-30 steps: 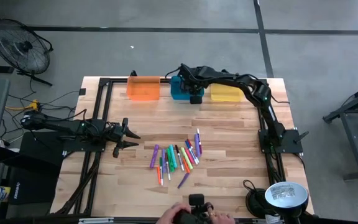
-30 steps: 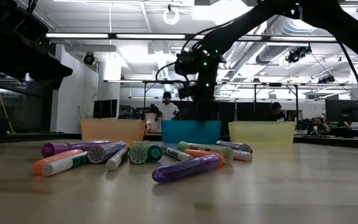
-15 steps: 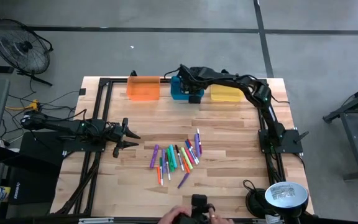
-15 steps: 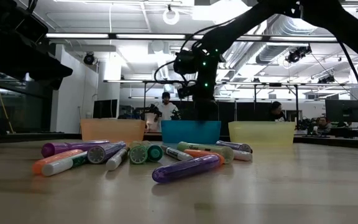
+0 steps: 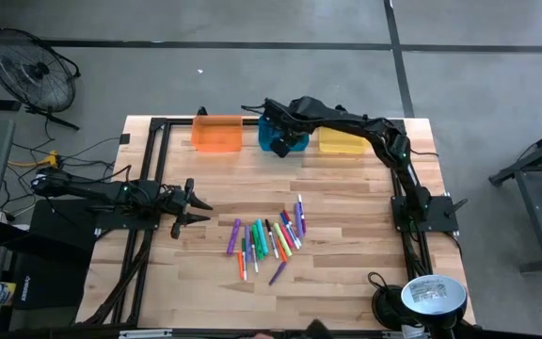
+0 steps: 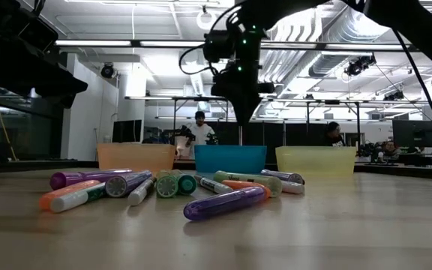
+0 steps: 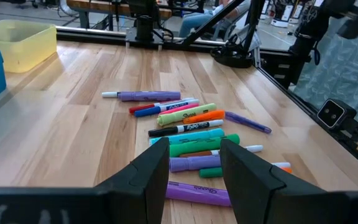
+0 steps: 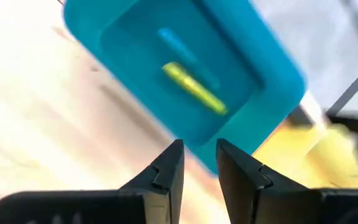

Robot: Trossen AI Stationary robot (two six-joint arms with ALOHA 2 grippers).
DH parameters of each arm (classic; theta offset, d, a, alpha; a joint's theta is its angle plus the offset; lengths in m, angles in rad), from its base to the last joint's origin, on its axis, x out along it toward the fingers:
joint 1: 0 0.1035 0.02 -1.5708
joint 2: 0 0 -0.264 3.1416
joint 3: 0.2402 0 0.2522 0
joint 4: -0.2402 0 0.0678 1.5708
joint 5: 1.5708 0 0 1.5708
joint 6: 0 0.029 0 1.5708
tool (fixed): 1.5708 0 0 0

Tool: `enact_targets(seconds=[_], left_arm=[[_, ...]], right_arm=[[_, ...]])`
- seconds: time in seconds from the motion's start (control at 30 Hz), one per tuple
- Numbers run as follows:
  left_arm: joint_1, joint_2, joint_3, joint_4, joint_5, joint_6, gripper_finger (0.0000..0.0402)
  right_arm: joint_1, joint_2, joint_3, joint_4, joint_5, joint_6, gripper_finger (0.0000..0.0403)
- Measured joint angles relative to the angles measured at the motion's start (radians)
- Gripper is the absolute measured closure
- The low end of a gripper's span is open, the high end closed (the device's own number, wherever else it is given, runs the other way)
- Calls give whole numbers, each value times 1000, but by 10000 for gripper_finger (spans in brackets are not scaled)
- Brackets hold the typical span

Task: Pick & Place Markers
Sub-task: Put the violet marker into the yellow bin

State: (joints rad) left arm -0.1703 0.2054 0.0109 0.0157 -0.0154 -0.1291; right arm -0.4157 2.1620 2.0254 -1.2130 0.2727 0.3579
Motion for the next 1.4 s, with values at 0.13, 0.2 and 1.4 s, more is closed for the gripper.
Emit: enact_targets(seconds=[0.13, 0.2, 1.4], left_arm=[[0, 0, 0, 0, 0, 0, 262], [0, 0, 0, 0, 0, 0, 262], [0, 0, 0, 0, 60, 0, 262]], right_arm=[[32, 0, 3, -60, -77, 145, 320], [49, 0, 3, -70, -112, 181, 320], [282, 3, -13, -177, -83, 662, 233]])
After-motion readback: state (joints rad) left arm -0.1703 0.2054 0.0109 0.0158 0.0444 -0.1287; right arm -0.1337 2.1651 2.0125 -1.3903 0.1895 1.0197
